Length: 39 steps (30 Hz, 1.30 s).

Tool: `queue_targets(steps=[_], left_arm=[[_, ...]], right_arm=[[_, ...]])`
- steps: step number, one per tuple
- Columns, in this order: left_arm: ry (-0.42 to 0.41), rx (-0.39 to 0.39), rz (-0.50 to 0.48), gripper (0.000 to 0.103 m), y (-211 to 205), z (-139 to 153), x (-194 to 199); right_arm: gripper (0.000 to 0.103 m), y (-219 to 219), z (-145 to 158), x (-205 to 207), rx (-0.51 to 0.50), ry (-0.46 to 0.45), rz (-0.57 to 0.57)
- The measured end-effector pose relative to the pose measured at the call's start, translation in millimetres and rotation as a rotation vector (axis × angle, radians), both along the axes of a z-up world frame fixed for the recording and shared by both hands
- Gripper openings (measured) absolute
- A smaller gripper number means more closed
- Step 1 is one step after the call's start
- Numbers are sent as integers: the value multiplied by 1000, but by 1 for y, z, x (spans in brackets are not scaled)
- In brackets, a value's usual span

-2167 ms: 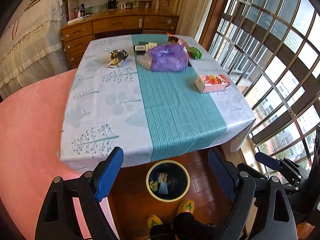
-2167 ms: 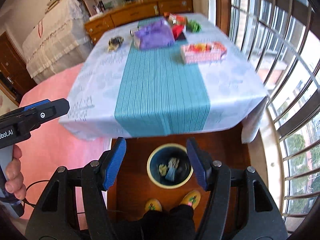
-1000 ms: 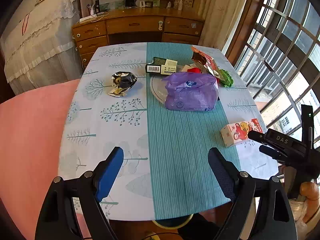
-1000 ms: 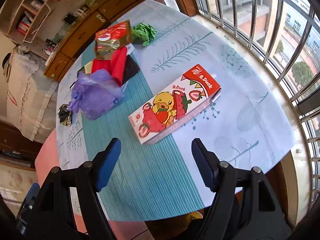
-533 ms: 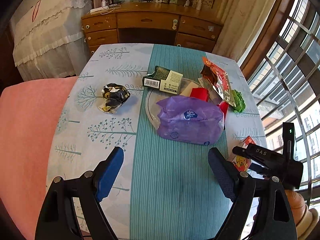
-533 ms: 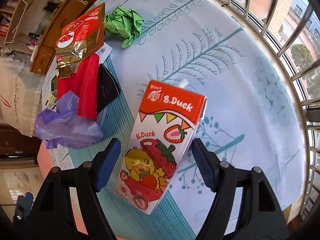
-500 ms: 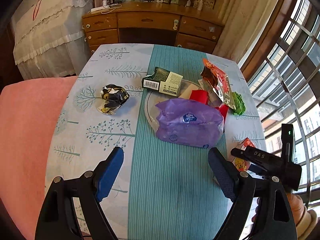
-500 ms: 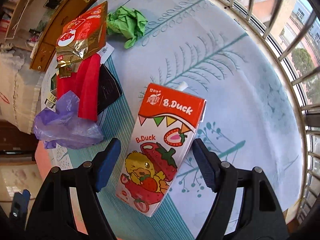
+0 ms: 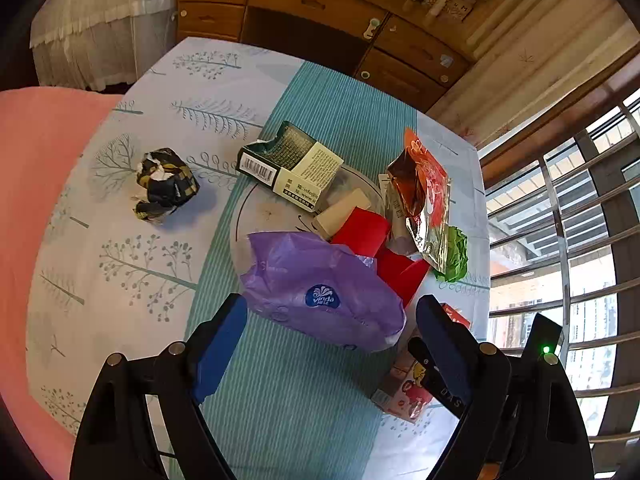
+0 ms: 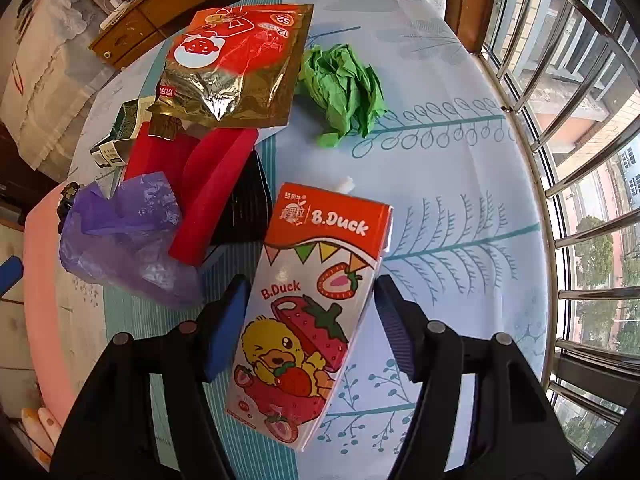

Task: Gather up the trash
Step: 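Reach the right tool to the duck-print juice carton while the left tool reaches the purple bag, then grasp the B.Duck carton with the right tool while the left tool grasps the purple bag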

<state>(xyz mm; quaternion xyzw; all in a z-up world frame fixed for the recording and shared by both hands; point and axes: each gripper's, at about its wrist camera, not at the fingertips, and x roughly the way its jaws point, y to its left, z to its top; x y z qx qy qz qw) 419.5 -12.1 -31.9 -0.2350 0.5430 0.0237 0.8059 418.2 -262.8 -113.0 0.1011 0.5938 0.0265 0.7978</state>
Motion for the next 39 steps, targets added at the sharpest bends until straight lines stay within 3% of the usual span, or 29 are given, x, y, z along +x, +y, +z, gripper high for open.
queue_targets(steps=[4, 12, 22, 31, 35, 37, 39], left_arm=[[73, -33, 23, 88, -5, -18, 25], [212, 14, 47, 88, -11, -70, 42], [233, 133, -55, 88, -33, -100, 17], [294, 13, -20, 88, -20, -137, -13], [276, 36, -61, 87, -25, -138, -21], [267, 59, -80, 81, -30, -137, -24], [250, 78, -114, 56, -37, -134, -25]], right_arm=[[61, 2, 2, 5, 5, -2, 30], [61, -7, -8, -21, 39, 23, 81], [61, -10, -9, -27, 64, 21, 101], [61, -11, -7, -32, 62, 13, 101], [61, -8, -7, -36, 62, 7, 100], [61, -7, -7, -39, 61, 8, 97], [61, -5, -7, -41, 60, 11, 93]])
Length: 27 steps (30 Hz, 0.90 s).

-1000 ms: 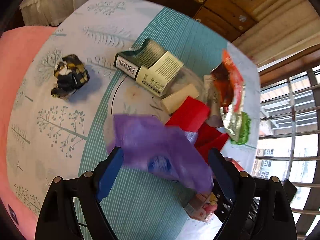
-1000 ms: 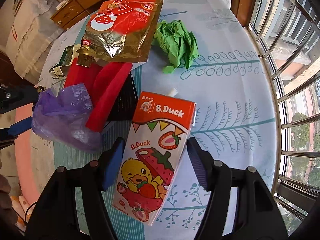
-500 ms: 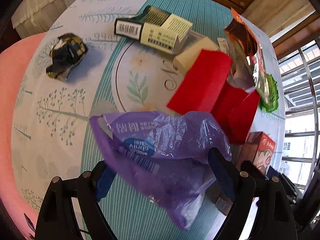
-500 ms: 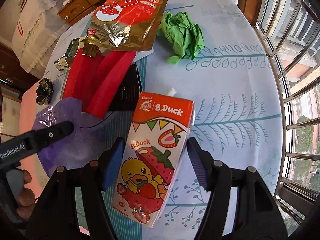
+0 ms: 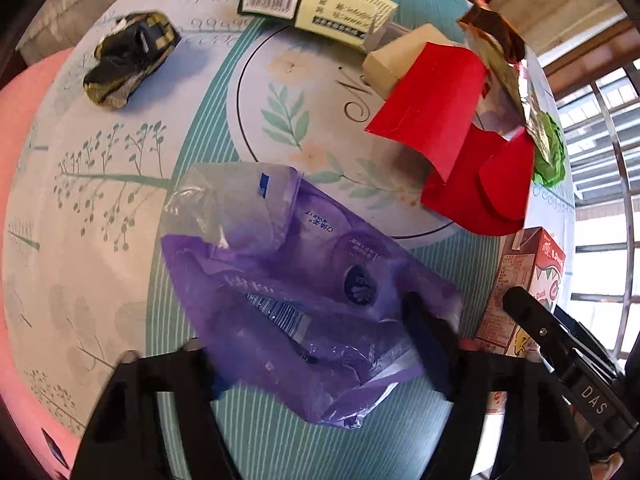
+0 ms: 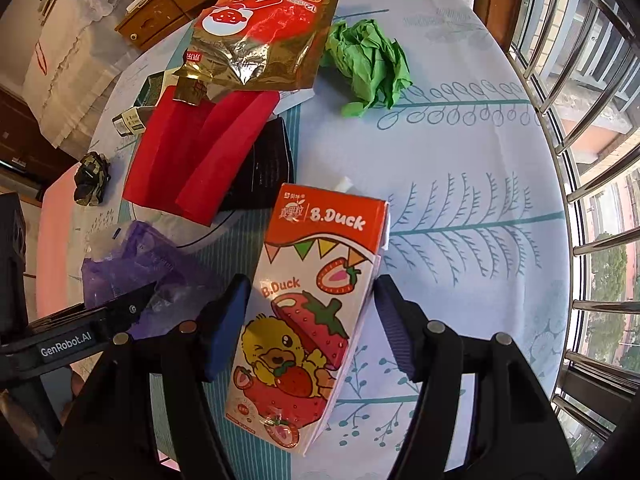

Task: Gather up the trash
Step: 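Grasp the B.Duck carton with the right tool while the left tool grasps the purple bag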

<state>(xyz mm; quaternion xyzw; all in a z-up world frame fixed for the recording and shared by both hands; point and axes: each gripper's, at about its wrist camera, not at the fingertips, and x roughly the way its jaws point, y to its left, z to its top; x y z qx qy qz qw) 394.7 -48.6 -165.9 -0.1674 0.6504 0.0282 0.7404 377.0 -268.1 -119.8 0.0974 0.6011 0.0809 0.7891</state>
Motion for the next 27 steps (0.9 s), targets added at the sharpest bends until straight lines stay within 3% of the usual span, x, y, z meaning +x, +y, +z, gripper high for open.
queue_targets(steps=[1, 2, 6, 16, 22, 27], left_arm=[[-3, -10, -24, 48, -5, 1, 1], [-5, -18, -42, 31, -7, 1, 0], [-22, -26, -104, 14, -17, 3, -11], [-160, -36, -230, 10, -3, 56, -75], [-263, -4, -315, 10, 40, 99, -121], [-341, 10, -364, 10, 71, 128, -187]], right_arm=[[61, 1, 0, -2, 0, 2, -2], [61, 2, 0, -4, 0, 3, -3], [61, 9, 0, -18, -7, 11, -11], [59, 40, 22, -88, -27, -21, -36], [56, 71, 54, -156, -18, -100, -102], [56, 108, 76, -215, -27, -179, -139]])
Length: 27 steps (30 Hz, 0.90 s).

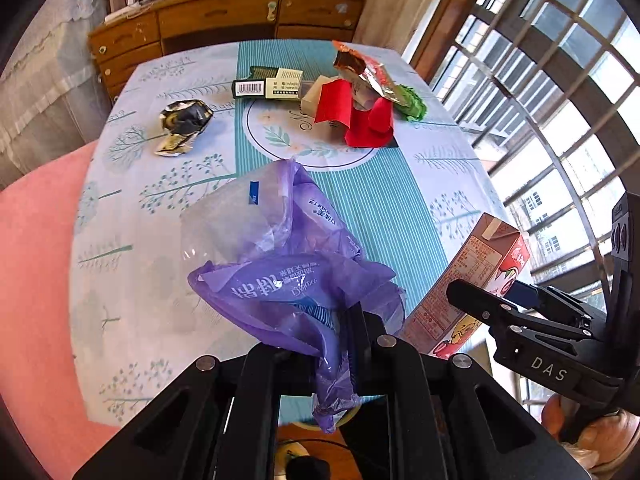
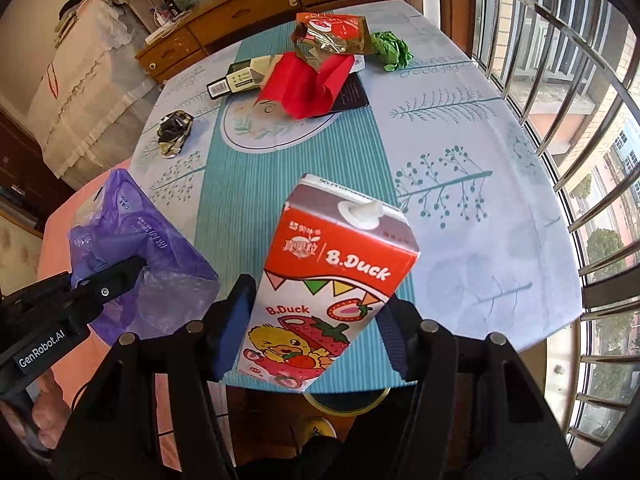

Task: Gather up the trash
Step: 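Grasp the B.Duck carton with the right tool while the left tool grasps the purple bag, then carry carton and bag over the bin and open both tools to drop them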

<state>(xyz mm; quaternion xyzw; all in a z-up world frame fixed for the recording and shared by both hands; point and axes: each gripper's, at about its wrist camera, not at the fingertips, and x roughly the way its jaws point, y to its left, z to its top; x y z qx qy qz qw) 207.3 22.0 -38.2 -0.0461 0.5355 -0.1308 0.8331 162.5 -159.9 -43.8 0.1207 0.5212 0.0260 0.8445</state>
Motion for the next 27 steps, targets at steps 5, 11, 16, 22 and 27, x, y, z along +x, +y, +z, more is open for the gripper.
queue_targets(steps=[5, 11, 16, 22, 27], left_arm=[[-56, 10, -36, 11, 24, 18, -61], [-81, 33, -67, 11, 43, 19, -126], [-44, 30, -85, 10, 49, 6, -168], [1, 22, -102, 11, 39, -18, -198], [54, 36, -113, 11, 22, -47, -215]], right_arm=[[56, 33, 20, -66, -13, -61, -21], [56, 62, 25, -134, -32, -63, -23], [56, 74, 19, -174, -55, -20, -25], [56, 75, -1, -207, -86, 49, -21], [56, 67, -25, -223, -92, 105, -38]])
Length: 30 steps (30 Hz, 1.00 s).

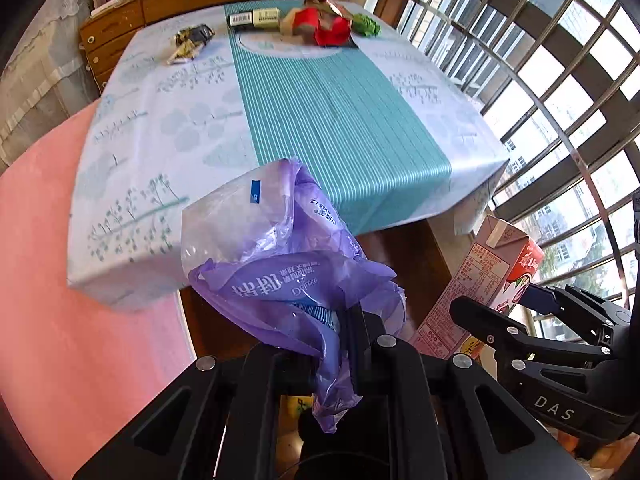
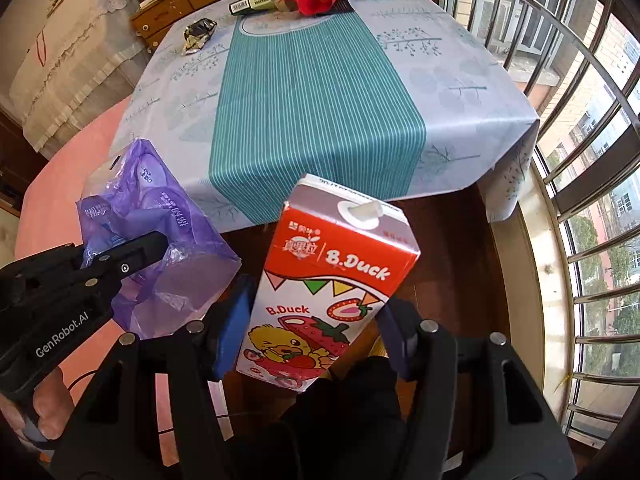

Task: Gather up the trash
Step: 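Carry carton and bag over the bin and open both tools to drop them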

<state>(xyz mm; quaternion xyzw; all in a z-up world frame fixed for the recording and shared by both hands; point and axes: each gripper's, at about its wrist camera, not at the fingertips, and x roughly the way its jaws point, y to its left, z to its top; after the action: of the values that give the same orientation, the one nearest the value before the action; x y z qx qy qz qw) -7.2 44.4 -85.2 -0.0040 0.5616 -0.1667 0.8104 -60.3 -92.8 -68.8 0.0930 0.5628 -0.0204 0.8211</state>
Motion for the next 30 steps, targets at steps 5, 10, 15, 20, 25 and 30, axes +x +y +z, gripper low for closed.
queue_targets(steps=[5, 10, 15, 20, 25, 30], left_arm=[[50, 22, -19, 11, -20, -37, -12], [99, 45, -29, 11, -40, -90, -18], [156, 68, 5, 11, -54, -150, -18], [181, 91, 25, 11, -65, -205, -12], [190, 113, 32, 11, -76, -258, 0], [195, 100, 40, 11, -84, -308, 18]], right_arm=[[56, -13, -39, -15, 23, 53, -37], [56, -28, -93, -22, 35, 111, -60], [56, -43, -150, -25, 38, 155, -84], [56, -59, -199, -21, 43, 170, -114], [56, -74, -248, -9, 54, 156, -152], [56, -83, -293, 10, 48, 122, -163]])
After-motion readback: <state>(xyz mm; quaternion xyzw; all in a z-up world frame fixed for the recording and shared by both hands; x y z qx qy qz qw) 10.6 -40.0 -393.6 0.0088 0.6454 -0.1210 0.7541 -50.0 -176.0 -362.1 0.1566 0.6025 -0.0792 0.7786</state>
